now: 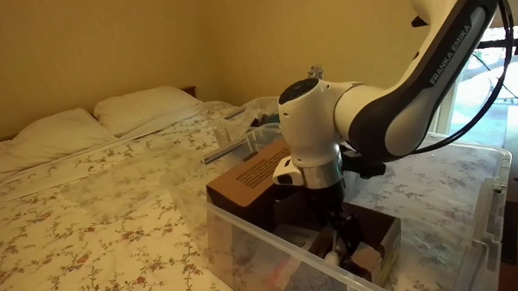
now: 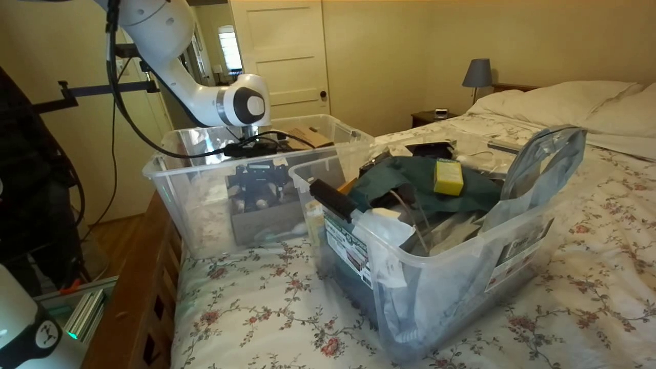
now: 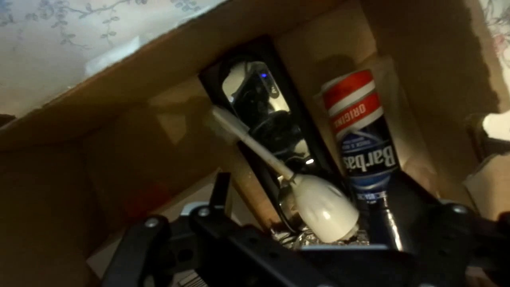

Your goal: Move two objects from the storage crate on the left, to the one on the right

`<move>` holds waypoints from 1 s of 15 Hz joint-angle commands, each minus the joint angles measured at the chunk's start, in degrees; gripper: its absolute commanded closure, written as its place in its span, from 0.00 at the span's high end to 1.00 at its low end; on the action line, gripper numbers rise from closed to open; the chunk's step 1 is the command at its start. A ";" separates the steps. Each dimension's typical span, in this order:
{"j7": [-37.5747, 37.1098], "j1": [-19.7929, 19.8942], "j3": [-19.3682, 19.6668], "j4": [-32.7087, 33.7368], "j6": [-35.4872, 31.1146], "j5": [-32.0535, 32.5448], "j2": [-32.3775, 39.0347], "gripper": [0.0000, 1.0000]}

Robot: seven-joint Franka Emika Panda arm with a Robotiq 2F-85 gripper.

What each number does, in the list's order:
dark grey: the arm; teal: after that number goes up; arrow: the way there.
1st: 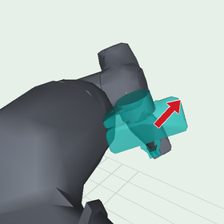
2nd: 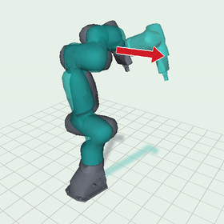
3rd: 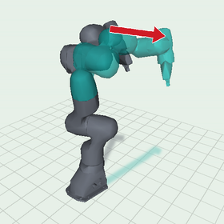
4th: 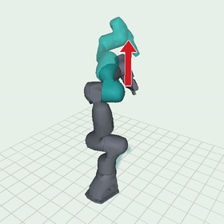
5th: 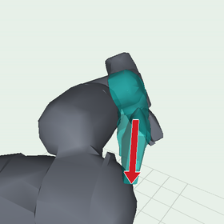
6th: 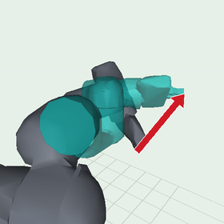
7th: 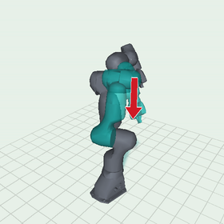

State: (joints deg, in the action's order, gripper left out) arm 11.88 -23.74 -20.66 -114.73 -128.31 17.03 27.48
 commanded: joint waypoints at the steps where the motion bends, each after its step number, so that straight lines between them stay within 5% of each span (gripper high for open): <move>1: 4.70 0.61 -0.75 4.28 11.07 -4.03 0.81 1.00; 4: 11.55 2.35 -2.67 4.25 16.52 -9.31 1.41 1.00; 15: 9.48 0.60 -1.34 8.94 14.09 -8.33 4.25 1.00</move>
State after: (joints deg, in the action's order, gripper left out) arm 21.02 -22.67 -22.20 -109.52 -114.47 9.35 28.67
